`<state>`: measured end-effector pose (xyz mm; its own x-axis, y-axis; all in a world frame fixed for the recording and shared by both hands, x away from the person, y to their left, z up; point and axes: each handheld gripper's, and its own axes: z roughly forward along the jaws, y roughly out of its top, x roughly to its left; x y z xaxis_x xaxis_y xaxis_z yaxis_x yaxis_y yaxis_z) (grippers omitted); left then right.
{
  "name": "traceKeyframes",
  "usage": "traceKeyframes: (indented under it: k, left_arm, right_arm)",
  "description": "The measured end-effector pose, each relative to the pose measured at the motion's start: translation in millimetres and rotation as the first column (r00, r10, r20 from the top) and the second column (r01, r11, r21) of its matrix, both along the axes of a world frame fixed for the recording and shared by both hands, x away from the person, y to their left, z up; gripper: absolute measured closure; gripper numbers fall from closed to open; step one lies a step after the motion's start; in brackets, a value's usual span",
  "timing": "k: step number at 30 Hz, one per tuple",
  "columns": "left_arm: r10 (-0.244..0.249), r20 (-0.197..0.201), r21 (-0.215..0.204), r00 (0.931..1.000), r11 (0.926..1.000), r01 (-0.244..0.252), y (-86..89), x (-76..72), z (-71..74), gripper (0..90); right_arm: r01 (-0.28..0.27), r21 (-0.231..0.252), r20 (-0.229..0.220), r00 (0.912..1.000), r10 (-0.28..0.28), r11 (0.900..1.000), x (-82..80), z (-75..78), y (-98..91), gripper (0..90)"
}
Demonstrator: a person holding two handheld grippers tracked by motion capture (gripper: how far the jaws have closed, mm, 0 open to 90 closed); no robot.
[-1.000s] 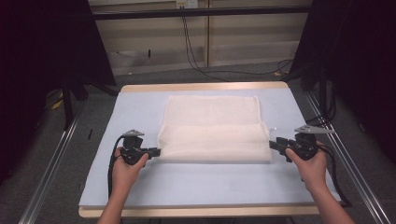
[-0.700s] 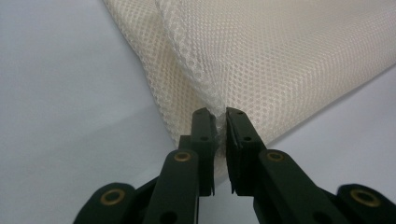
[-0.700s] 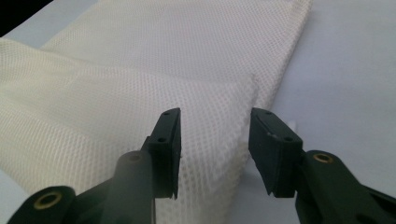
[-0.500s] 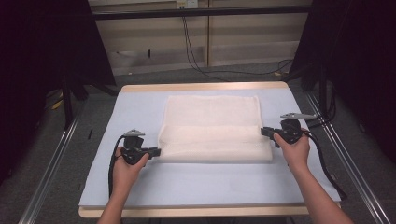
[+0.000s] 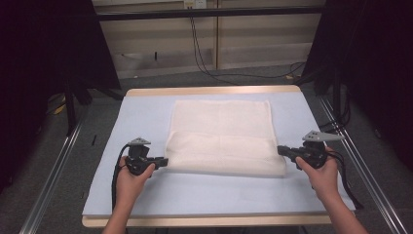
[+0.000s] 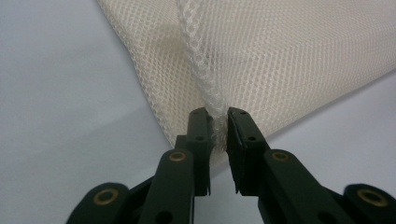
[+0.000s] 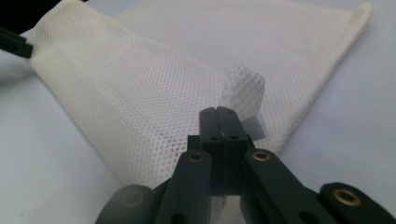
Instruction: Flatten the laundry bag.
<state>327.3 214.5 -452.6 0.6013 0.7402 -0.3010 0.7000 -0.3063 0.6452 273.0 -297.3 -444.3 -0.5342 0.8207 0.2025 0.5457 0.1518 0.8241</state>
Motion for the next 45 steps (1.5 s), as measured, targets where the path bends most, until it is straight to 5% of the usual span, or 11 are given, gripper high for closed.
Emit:
traceKeyframes:
  k: [9, 16, 18, 21, 22, 24, 29, 34, 40, 45]
  left_arm:
    - [0.008, 0.015, -0.016, 0.9999, 0.9998, -0.007, -9.3, 18.8, 9.8, 50.4]
    - [0.042, 0.016, -0.012, 0.999, 0.999, -0.042, -18.6, 48.6, 15.7, 45.1]
    - [0.045, 0.025, -0.016, 0.9987, 0.9989, -0.045, -22.9, 52.7, 16.5, 48.5]
    - [0.044, 0.029, 0.002, 0.9986, 0.999, -0.044, -27.6, 51.9, 17.8, 71.1]
    - [0.001, 0.024, 0.008, 0.9997, 1.0, -0.002, -28.3, 48.7, 20.0, 75.4]
    - [-0.001, 0.029, -0.009, 0.9996, 1.0, 0.001, -26.2, 42.4, 21.9, 80.4]
    - [-0.014, 0.017, -0.036, 0.9998, 0.9992, 0.015, -14.8, 27.6, 20.8, 82.4]
    - [-0.037, -0.031, -0.043, 0.9988, 0.9984, 0.036, 0.4, 7.7, 4.7, 82.9]
    - [-0.055, -0.053, -0.033, 0.9971, 0.998, 0.053, 1.6, 3.3, -0.4, 82.9]
    - [-0.061, -0.056, -0.025, 0.9966, 0.9979, 0.06, 0.9, 4.4, -2.6, 82.8]
  right_arm:
    - [-0.017, -0.025, -0.006, 0.9998, 0.017, 0.9995, -2.5, -6.9, 0.4, 90.0]
    - [-0.021, -0.04, -0.007, 0.9998, 0.021, 0.999, 1.2, -10.7, 2.5, 90.0]
    - [-0.024, -0.038, -0.009, 0.9997, 0.023, 0.999, 2.2, -11.4, 2.9, 90.0]
    - [-0.026, -0.035, -0.011, 0.9996, 0.025, 0.999, 2.2, -11.5, 2.9, 90.0]
    - [-0.021, -0.038, -0.01, 0.9997, 0.021, 0.999, 1.3, -11.4, 3.1, 90.0]
    - [-0.027, -0.041, -0.008, 0.9996, 0.027, 0.9988, -0.6, -10.5, 2.8, 90.0]
    - [-0.026, -0.048, -0.001, 0.9996, 0.026, 0.9985, -5.8, -8.3, 0.9, 90.0]
    - [-0.011, -0.059, -0.038, 0.9992, 0.009, 0.9982, -16.8, -12.2, -6.2, 90.0]
    - [-0.009, -0.059, -0.063, 0.998, 0.005, 0.9982, -24.1, -13.9, -9.6, 90.0]
    - [0.071, -0.044, -0.042, 0.9964, -0.073, 0.9965, -21.9, -9.4, -20.8, 83.6]
